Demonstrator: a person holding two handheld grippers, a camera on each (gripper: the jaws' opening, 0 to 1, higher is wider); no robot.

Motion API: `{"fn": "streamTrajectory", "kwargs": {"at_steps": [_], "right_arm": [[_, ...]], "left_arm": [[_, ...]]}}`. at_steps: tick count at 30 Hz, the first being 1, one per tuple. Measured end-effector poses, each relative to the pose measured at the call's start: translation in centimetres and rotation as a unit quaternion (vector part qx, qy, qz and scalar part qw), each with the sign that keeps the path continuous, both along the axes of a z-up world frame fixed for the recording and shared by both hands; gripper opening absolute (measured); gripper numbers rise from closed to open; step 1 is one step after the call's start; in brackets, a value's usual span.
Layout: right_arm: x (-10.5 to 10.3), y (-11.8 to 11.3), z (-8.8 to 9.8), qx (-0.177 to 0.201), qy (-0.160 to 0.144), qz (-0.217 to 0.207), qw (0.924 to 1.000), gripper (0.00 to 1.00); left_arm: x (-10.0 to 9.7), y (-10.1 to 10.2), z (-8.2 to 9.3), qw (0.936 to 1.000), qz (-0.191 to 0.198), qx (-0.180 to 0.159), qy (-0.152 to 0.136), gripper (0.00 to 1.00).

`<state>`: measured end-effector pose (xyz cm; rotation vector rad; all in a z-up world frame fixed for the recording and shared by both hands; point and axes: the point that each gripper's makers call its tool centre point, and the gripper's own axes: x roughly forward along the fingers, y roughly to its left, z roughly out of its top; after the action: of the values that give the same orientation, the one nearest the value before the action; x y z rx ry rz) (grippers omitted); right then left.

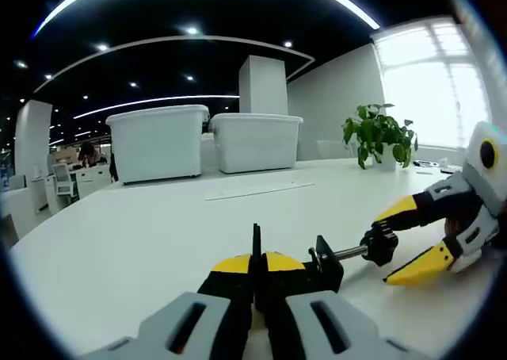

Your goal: Clamp the fixed fixture on the desktop, loosen the retaining clip, secure it to the edge of the desk, and tighten the retaining clip.

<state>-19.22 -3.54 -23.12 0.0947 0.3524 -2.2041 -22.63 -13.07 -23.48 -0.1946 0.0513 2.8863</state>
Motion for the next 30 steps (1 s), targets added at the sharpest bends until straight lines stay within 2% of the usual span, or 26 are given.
{"fn": "streamTrajectory", "kwargs": {"at_steps": [1, 3, 4, 5, 7, 8, 10, 11, 12, 16, 17, 18, 20, 21, 23, 25, 26, 27, 30], "right_arm": [[-0.2, 0.2, 0.2, -0.036, -0.038, -0.007, 0.9986, 0.32], [-0.6, 0.5, -0.2, -0.096, -0.134, -0.026, 0.9859, 0.34], [-0.6, 0.5, -0.2, -0.126, -0.167, -0.030, 0.9773, 0.34], [-0.6, 0.6, -0.6, -0.155, -0.217, -0.031, 0.9633, 0.33], [-0.7, 0.6, -1.1, -0.181, -0.267, -0.034, 0.9459, 0.31], [-0.8, 0.7, -1.5, -0.181, -0.281, -0.038, 0.9417, 0.30], [-0.8, 0.6, -1.7, -0.184, -0.291, -0.036, 0.9380, 0.25], [-0.6, 0.3, -1.5, -0.200, -0.312, -0.031, 0.9285, 0.23], [-0.6, 0.3, -1.4, -0.208, -0.319, -0.034, 0.9240, 0.23], [-0.6, 0.2, -1.4, -0.204, -0.312, -0.035, 0.9271, 0.22], [-0.6, 0.2, -1.3, -0.195, -0.296, -0.037, 0.9343, 0.22], [-0.6, 0.2, -0.9, -0.173, -0.255, -0.030, 0.9508, 0.21], [-0.4, 0.0, -0.6, -0.121, -0.186, -0.016, 0.9748, 0.21], [-0.3, -0.1, -0.5, -0.098, -0.150, -0.008, 0.9838, 0.21], [-0.2, -0.2, -0.3, -0.044, -0.075, 0.007, 0.9962, 0.21], [-0.1, -0.3, -0.3, 0.004, -0.011, 0.014, 0.9998, 0.21], [-0.2, -0.4, -0.2, 0.034, 0.032, 0.019, 0.9987, 0.21], [-0.1, -0.5, -0.1, 0.053, 0.062, 0.022, 0.9964, 0.21], [0.0, -0.5, -0.3, 0.089, 0.112, 0.012, 0.9896, 0.21]], "left_arm": [[0.0, 0.0, 0.0, 1.0000, 0.000, 0.000, 0.000, 0.04], [0.0, 0.0, 0.0, 1.0000, 0.000, 0.000, 0.000, 0.04], [0.0, 0.0, 0.0, 1.0000, -0.001, 0.000, 0.000, 0.04], [0.0, 0.0, 0.0, 1.0000, -0.001, -0.001, 0.000, 0.04], [0.0, 0.0, 0.0, 1.0000, -0.001, 0.000, 0.000, 0.04], [0.0, 0.0, 0.0, 1.0000, -0.001, 0.000, 0.000, 0.04], [0.0, 0.0, 0.0, 1.0000, -0.001, -0.001, 0.000, 0.04], [0.0, 0.0, 0.0, 1.0000, -0.001, 0.000, 0.000, 0.04], [0.0, 0.0, 0.0, 1.0000, -0.002, -0.001, 0.000, 0.04], [0.0, 0.0, 0.0, 1.0000, 0.000, -0.001, 0.000, 0.04], [0.0, -0.1, 0.0, 1.0000, 0.000, -0.001, 0.000, 0.04], [-0.1, -0.1, 0.0, 1.0000, 0.000, -0.001, 0.000, 0.04], [0.0, -0.1, 0.0, 1.0000, 0.001, 0.000, -0.001, 0.04], [-0.1, -0.1, 0.0, 1.0000, 0.001, 0.000, -0.001, 0.04], [-0.1, -0.1, 0.0, 1.0000, 0.000, 0.000, -0.001, 0.04], [0.0, -0.1, 0.0, 1.0000, 0.000, 0.001, -0.001, 0.04], [0.0, -0.1, 0.0, 1.0000, 0.000, 0.001, -0.001, 0.04], [-0.1, -0.1, 0.0, 1.0000, 0.000, 0.001, -0.001, 0.04], [-0.1, -0.1, 0.0, 1.0000, 0.000, 0.000, -0.001, 0.04]]}}
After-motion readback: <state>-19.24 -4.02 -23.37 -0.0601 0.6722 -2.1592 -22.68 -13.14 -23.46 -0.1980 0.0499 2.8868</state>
